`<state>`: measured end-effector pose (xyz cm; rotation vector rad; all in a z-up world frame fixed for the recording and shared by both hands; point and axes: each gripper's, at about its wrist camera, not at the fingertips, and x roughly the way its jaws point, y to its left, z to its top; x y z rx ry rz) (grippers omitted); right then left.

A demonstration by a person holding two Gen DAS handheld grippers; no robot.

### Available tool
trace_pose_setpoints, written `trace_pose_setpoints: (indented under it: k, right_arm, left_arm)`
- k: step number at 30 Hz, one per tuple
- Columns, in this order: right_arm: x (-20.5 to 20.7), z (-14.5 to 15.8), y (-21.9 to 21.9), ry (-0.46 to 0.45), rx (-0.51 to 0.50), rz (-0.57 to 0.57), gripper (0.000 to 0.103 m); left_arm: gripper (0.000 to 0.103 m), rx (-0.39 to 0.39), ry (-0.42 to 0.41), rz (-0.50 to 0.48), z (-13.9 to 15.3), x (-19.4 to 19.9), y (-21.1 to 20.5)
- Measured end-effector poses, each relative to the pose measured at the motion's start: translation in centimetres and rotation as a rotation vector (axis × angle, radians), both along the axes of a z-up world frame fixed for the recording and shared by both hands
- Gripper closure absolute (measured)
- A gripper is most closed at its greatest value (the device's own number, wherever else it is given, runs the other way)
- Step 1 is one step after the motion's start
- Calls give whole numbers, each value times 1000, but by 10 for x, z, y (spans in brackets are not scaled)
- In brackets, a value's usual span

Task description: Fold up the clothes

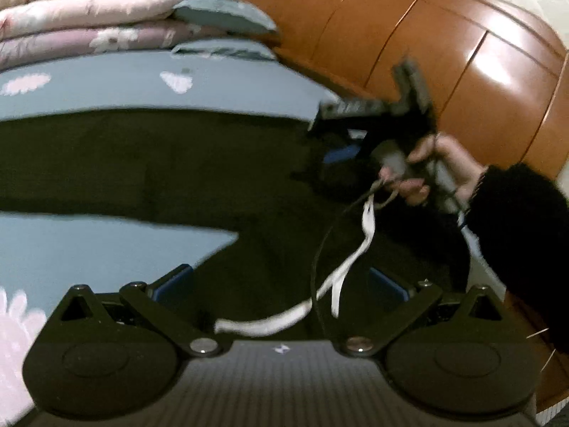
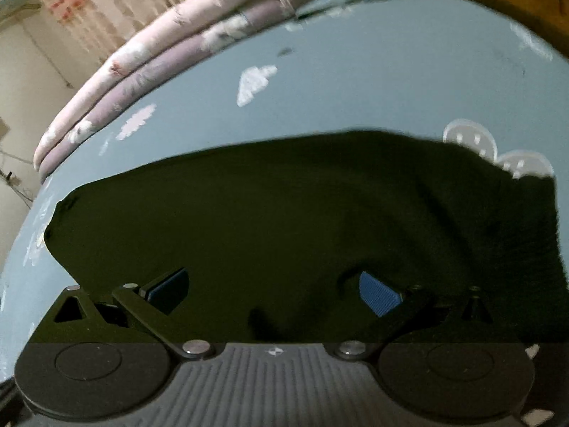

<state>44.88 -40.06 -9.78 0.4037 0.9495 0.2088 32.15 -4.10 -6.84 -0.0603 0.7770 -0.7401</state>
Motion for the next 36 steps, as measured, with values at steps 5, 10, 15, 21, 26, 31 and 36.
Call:
trace_pose_setpoints:
  k: [5,10,15,21,26,31,36]
  right_arm:
    - [-17,-9,-13,43,-146,-59,0]
    - [-23,1,-21,68,-147,-82,0]
    - [-13,5,16,68,-25,32,0]
    - [-13,-15,29,138,-161,54,0]
    - [-25,-3,23,159,-232,-5,0]
    - [-37,26,45,62,-225,46,0]
    - [-22,52,87,-51,-266,149,0]
  left_arm:
    - [1,34,-17,-80,1,11,-12]
    - [1,27,26,-122,-12,16,-17]
    - [1,17,23,-136,-13,12,-18]
    - [1,3,50,-156,-15,15,-15]
    - [1,17,39,-149,-12,16,-19]
    - [1,1,-47,-176,0,4,-21]
    - [1,33,-163,-197,6,-9,-18]
